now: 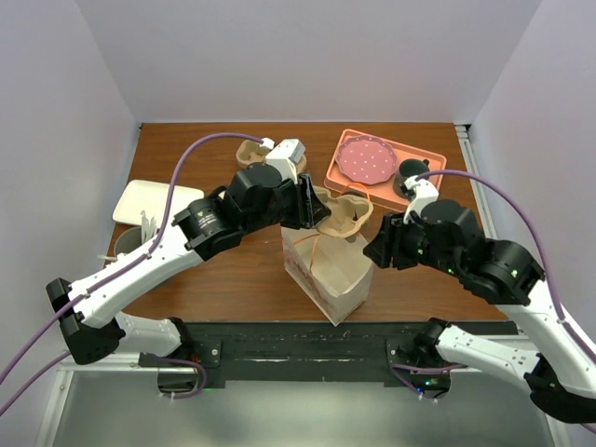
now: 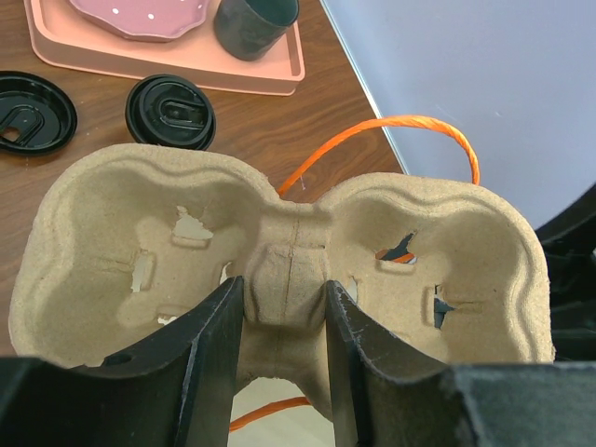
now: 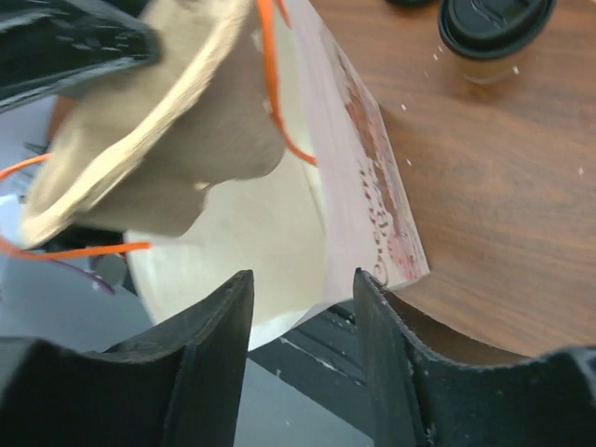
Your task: Pack the takeout coffee
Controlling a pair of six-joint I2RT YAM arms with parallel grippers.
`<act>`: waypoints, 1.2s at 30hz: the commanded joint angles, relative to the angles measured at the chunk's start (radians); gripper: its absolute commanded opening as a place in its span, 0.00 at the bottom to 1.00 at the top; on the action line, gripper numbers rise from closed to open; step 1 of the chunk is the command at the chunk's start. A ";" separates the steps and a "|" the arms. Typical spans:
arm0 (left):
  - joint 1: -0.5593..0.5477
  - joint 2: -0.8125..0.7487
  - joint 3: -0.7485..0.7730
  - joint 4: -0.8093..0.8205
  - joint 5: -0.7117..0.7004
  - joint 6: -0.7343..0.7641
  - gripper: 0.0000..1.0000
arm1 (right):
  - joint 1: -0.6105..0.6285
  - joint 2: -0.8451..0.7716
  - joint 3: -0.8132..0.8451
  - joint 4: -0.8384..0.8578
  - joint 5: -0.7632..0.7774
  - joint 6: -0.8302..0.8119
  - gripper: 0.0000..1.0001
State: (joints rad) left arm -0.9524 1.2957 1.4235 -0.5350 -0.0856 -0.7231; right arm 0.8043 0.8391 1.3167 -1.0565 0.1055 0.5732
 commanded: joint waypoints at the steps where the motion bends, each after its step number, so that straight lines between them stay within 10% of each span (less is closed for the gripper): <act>1: -0.005 0.004 0.041 -0.008 -0.008 0.034 0.30 | -0.001 -0.006 -0.017 -0.019 0.028 0.033 0.46; 8: -0.005 0.001 0.038 -0.016 -0.005 0.039 0.30 | -0.001 -0.020 -0.085 0.000 -0.003 0.043 0.31; 14: -0.005 0.004 0.032 -0.002 0.032 0.066 0.30 | -0.001 -0.034 -0.108 0.050 0.017 0.030 0.00; 36: -0.005 0.034 0.086 -0.180 0.080 0.327 0.33 | -0.001 0.054 -0.031 0.081 0.125 -0.107 0.00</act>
State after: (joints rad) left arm -0.9524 1.3167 1.4708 -0.6724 -0.0250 -0.4736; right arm 0.8043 0.8848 1.2503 -1.0206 0.2012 0.4946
